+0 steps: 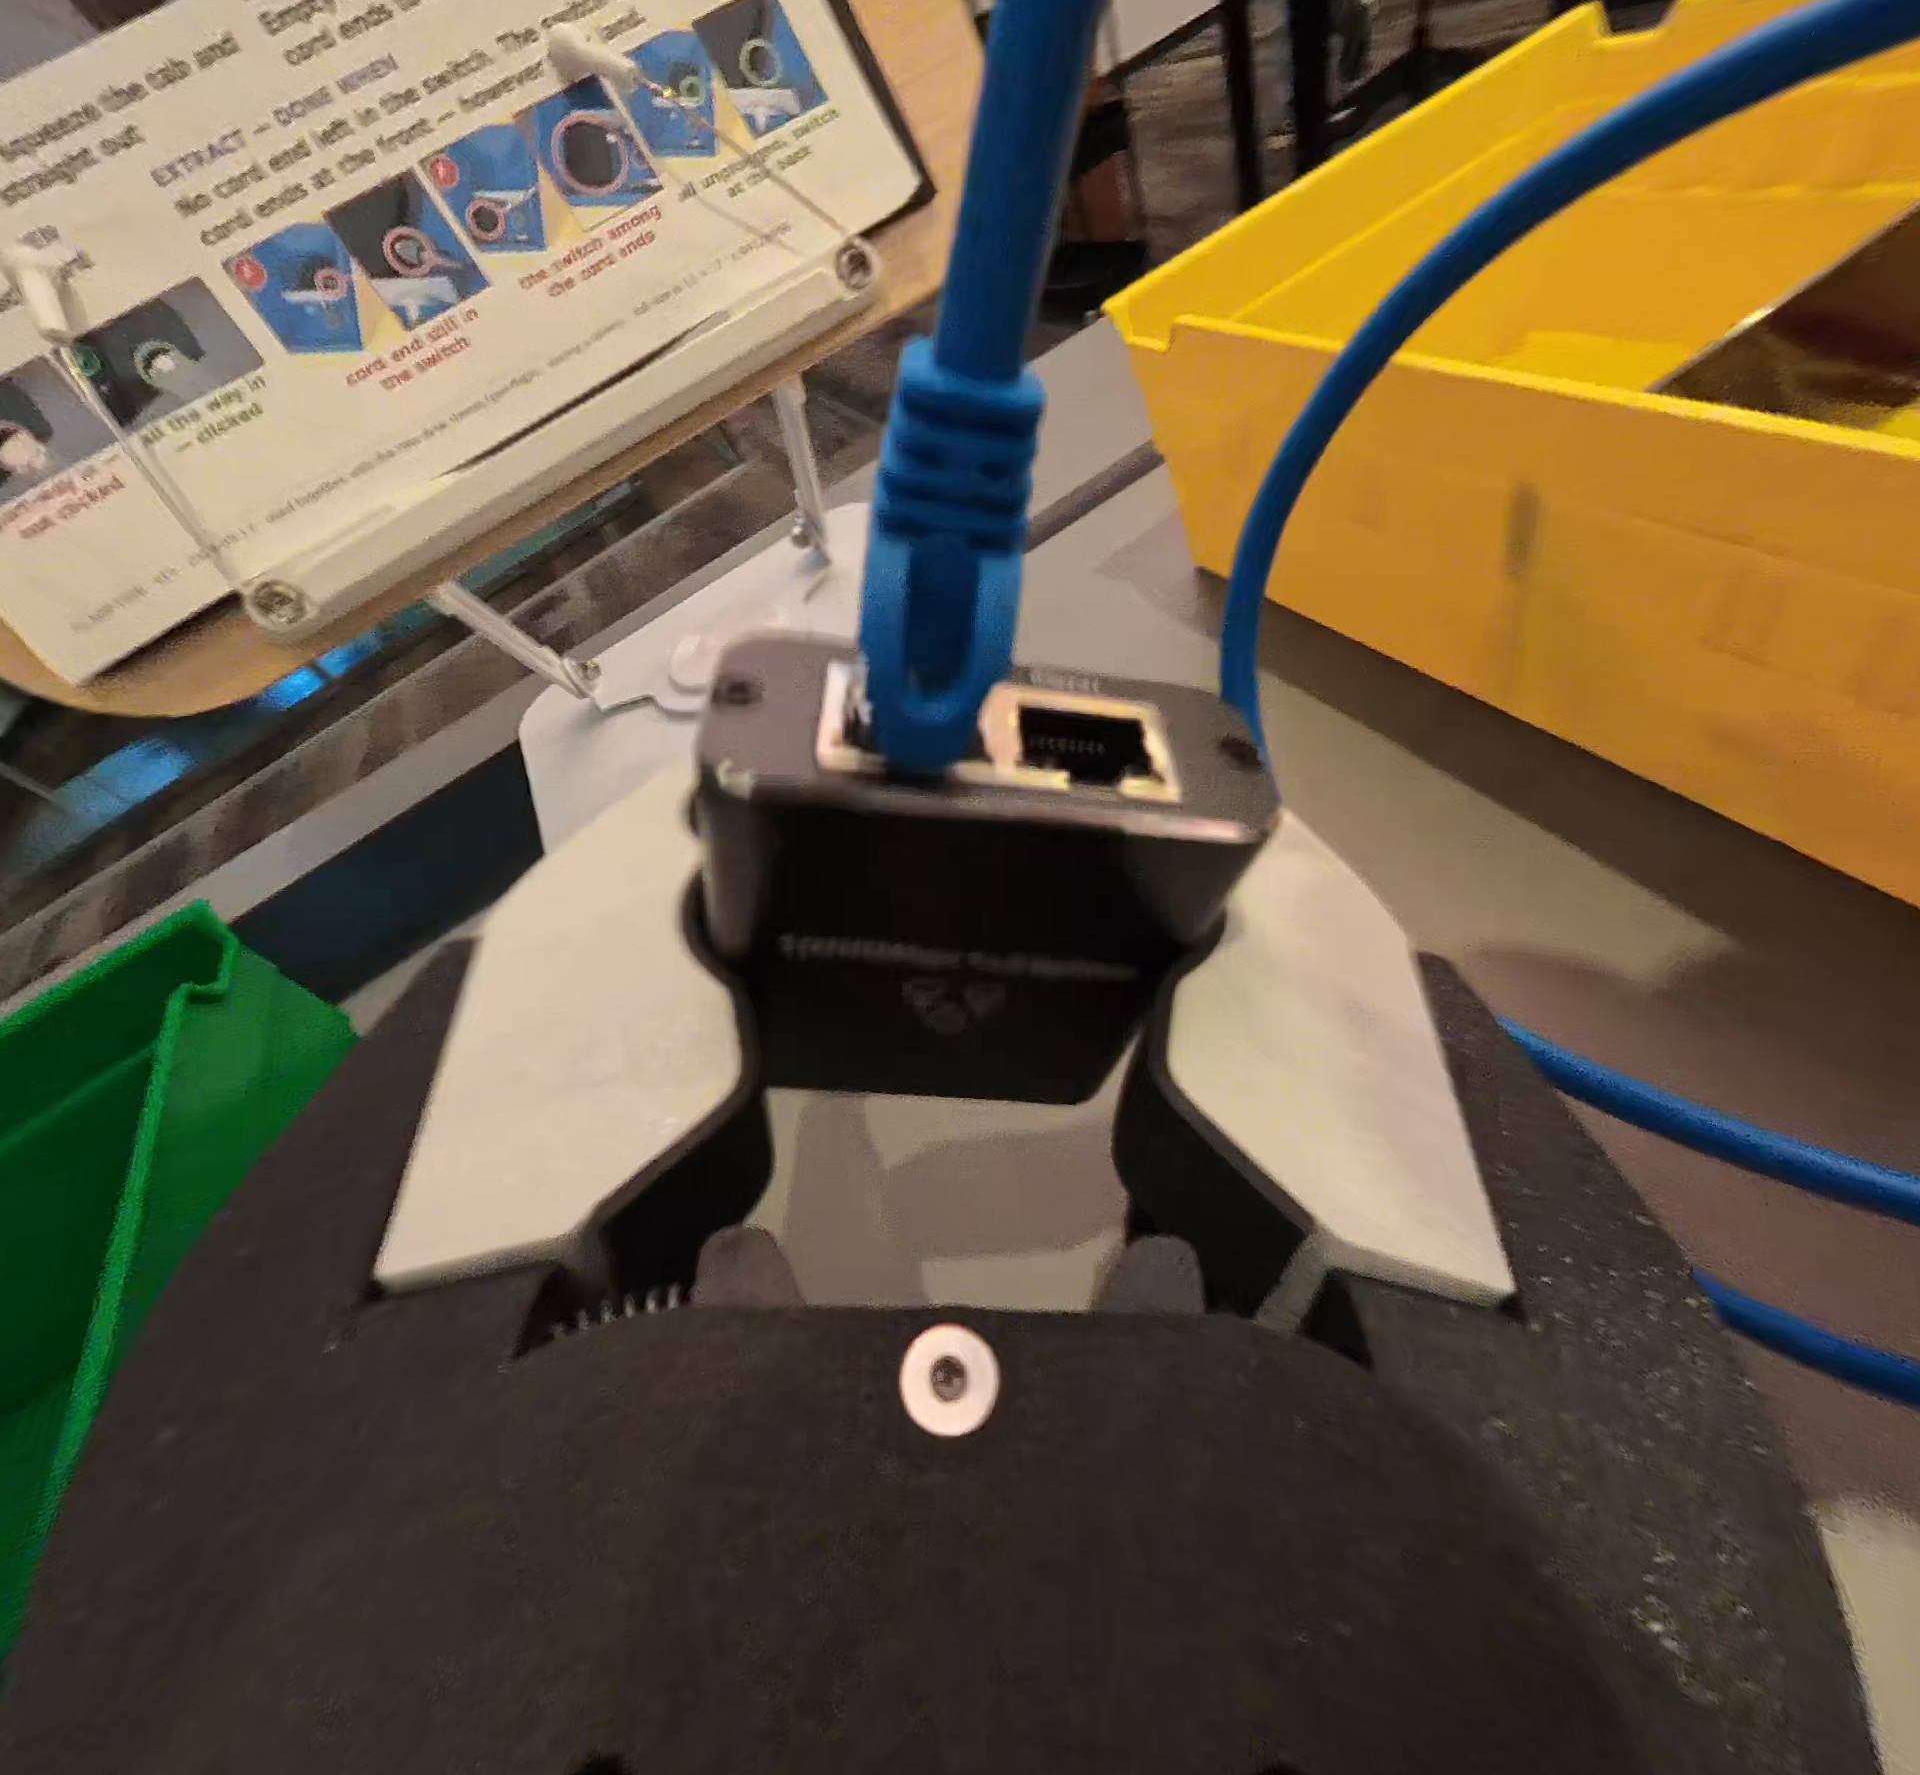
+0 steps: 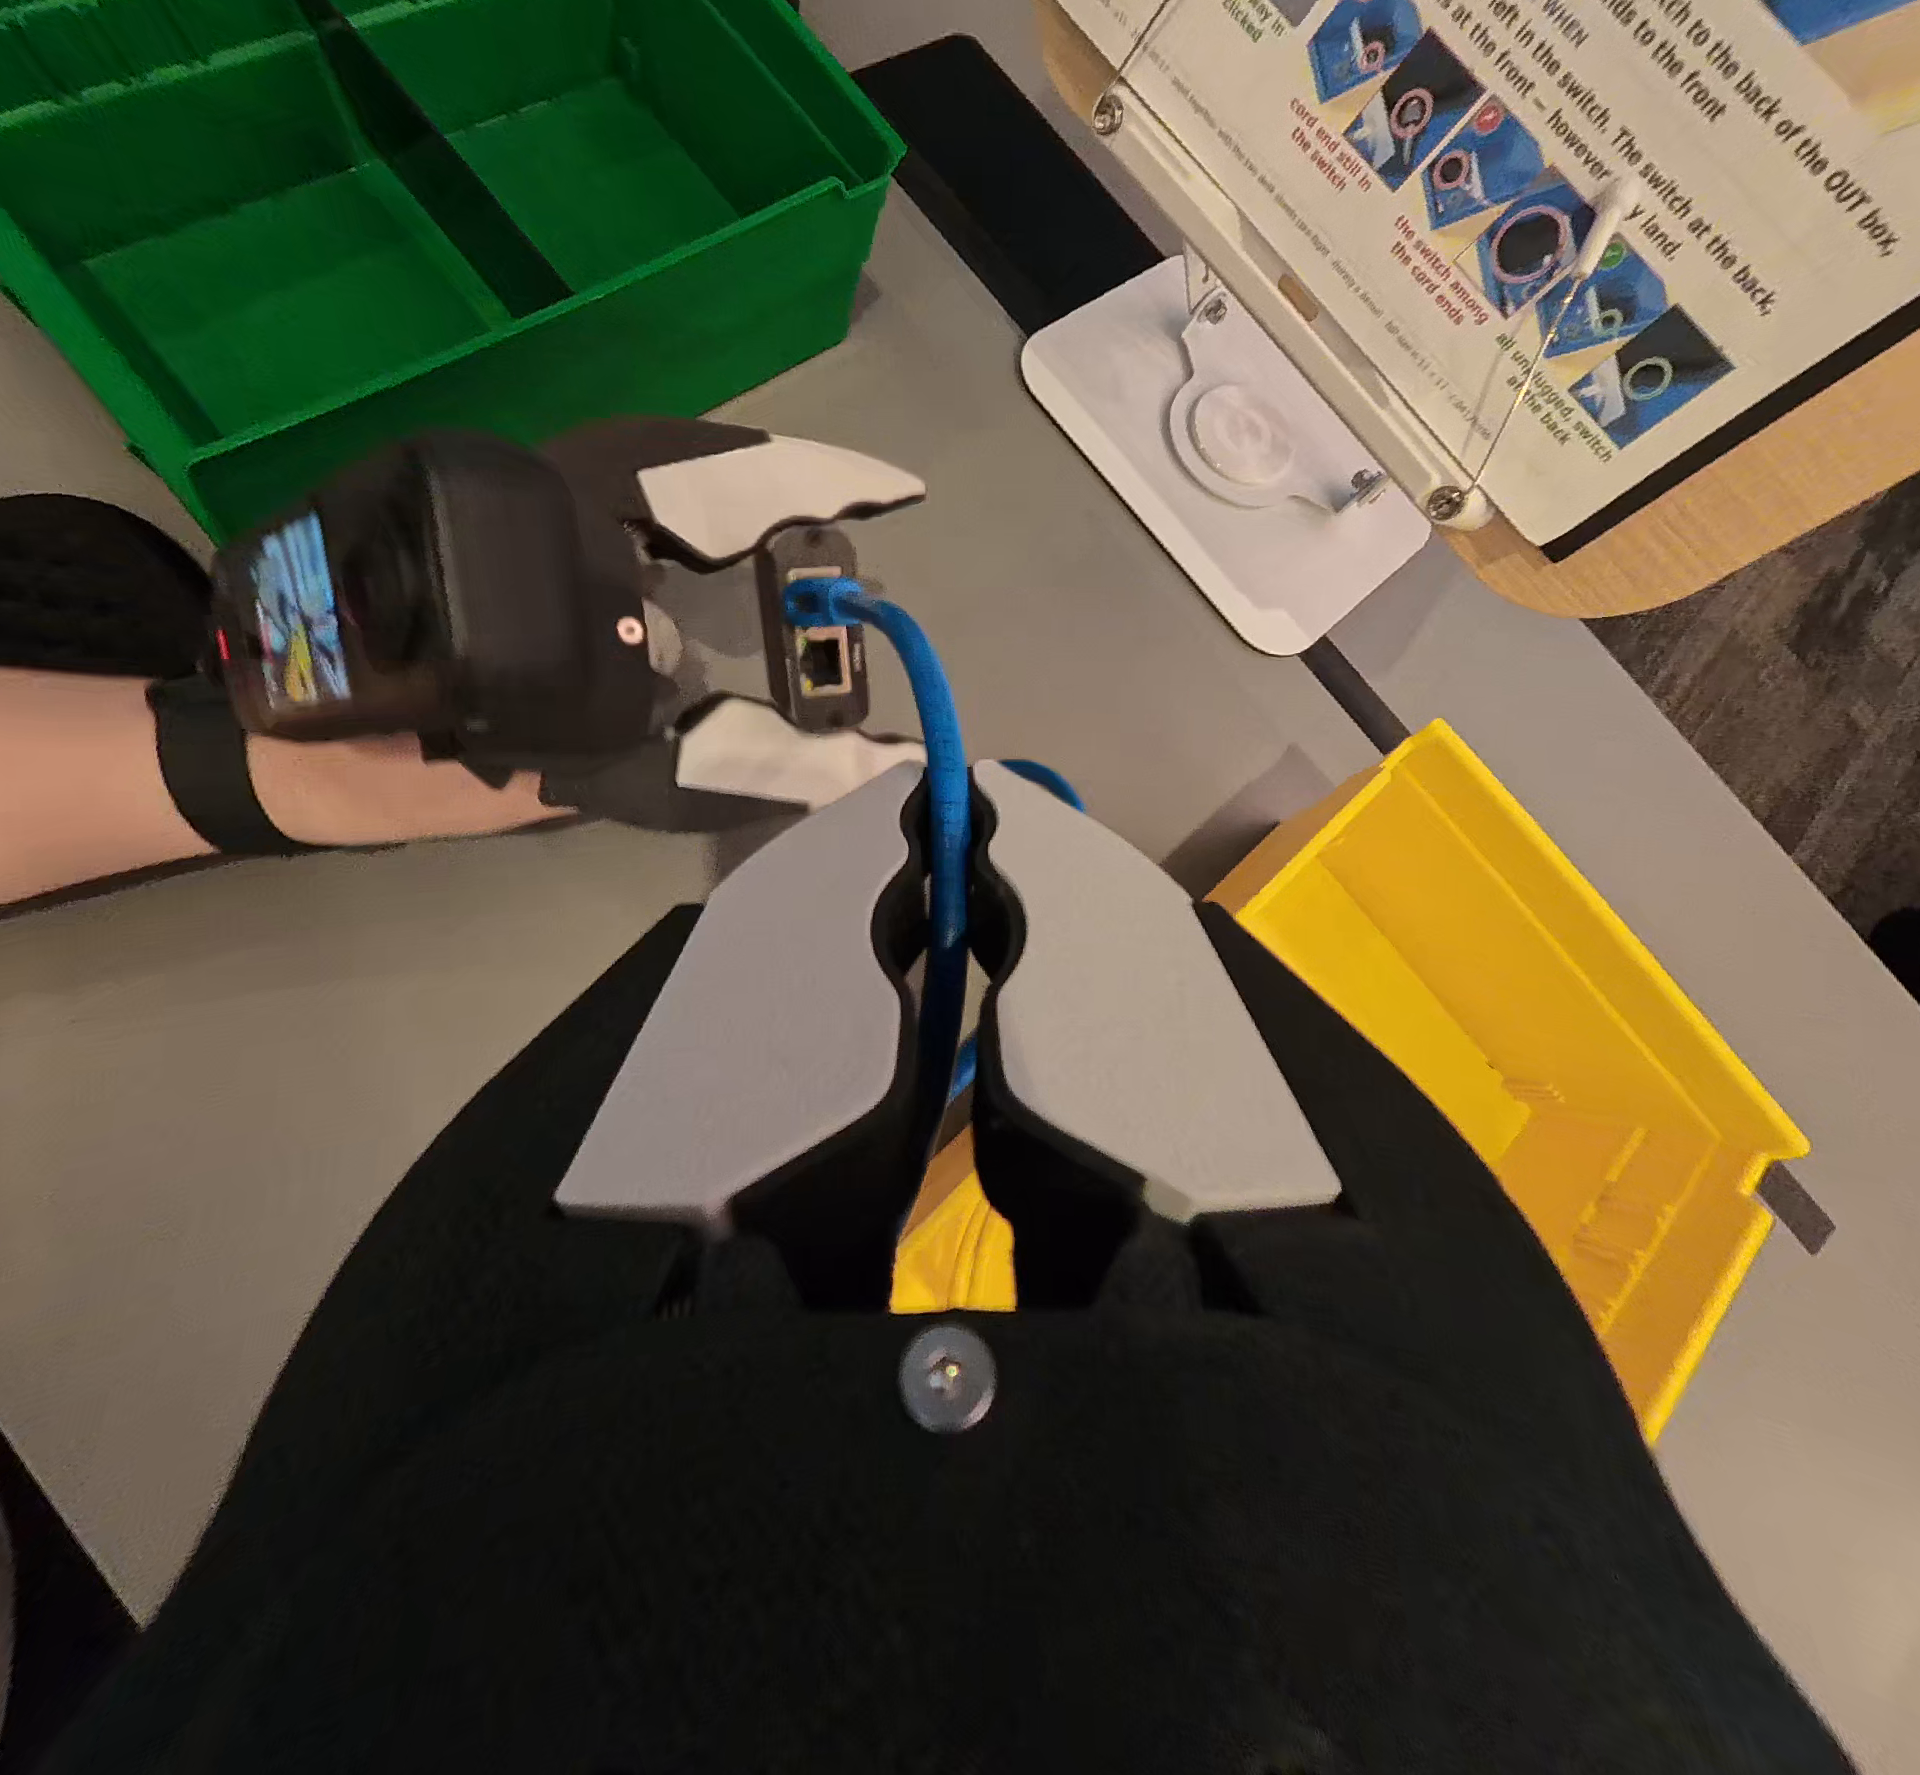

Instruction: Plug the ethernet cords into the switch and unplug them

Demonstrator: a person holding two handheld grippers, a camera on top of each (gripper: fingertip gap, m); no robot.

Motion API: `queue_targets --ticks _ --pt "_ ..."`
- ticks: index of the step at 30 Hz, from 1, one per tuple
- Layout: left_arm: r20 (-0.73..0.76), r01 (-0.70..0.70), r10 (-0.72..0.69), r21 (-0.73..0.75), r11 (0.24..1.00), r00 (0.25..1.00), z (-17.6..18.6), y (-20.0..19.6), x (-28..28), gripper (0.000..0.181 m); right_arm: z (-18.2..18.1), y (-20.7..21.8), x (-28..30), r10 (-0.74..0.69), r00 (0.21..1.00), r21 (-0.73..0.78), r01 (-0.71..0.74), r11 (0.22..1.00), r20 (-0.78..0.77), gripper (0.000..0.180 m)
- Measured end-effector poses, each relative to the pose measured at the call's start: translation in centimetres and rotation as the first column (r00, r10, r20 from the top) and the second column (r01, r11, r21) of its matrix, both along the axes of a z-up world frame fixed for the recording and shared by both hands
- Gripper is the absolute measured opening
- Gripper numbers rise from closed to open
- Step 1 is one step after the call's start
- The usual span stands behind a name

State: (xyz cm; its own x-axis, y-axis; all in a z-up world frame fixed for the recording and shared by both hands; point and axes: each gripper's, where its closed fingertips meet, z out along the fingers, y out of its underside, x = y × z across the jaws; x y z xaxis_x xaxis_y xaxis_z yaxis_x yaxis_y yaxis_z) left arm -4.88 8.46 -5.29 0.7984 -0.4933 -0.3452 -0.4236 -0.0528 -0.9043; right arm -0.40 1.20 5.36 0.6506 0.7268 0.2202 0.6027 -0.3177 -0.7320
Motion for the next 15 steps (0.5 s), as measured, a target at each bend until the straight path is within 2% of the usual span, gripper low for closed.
queue_targets --ticks 2,4,5,7,9,12,14,15 --pt "-0.046 0.056 -0.056 0.003 0.998 0.997 0.6 -0.4 -0.3 0.081 0.0 -0.2 0.4 0.016 1.000 0.009 -0.016 1.000 0.011 0.003" --pt "-0.170 0.096 -0.097 -0.015 0.995 0.981 0.7 -1.0 -0.9 0.080 -0.8 -0.8 1.2 0.062 0.997 -0.027 -0.061 0.998 0.036 0.004" --pt "-0.237 0.127 -0.127 -0.017 0.992 0.963 0.8 -1.4 -1.2 0.080 -1.3 -1.3 1.6 0.102 0.994 -0.052 -0.099 0.994 0.049 0.008" --pt "-0.317 0.250 -0.264 -0.084 0.965 0.911 0.6 -3.2 -0.8 0.078 -1.9 -2.1 2.6 0.192 0.976 -0.056 -0.188 0.981 0.102 0.027" --pt "-0.324 0.379 -0.435 -0.224 0.898 0.840 -0.2 -5.6 -0.2 0.078 -1.5 -3.1 2.7 0.332 0.933 0.041 -0.341 0.939 0.140 0.033" --pt "-0.349 0.447 -0.530 -0.294 0.845 0.773 -0.8 -7.4 -0.4 0.078 1.1 -7.0 1.6 0.595 0.801 0.228 -0.592 0.773 0.064 0.036" --pt "-0.327 0.500 -0.580 -0.301 0.812 0.746 -0.9 -8.1 -0.3 0.078 4.7 -8.8 1.6 0.686 0.725 0.418 -0.608 0.675 -0.053 0.036" --pt "-0.298 0.539 -0.619 -0.312 0.782 0.726 -0.8 -8.8 -0.1 0.078 6.5 -8.3 2.2 0.674 0.731 0.509 -0.544 0.668 -0.104 0.035"
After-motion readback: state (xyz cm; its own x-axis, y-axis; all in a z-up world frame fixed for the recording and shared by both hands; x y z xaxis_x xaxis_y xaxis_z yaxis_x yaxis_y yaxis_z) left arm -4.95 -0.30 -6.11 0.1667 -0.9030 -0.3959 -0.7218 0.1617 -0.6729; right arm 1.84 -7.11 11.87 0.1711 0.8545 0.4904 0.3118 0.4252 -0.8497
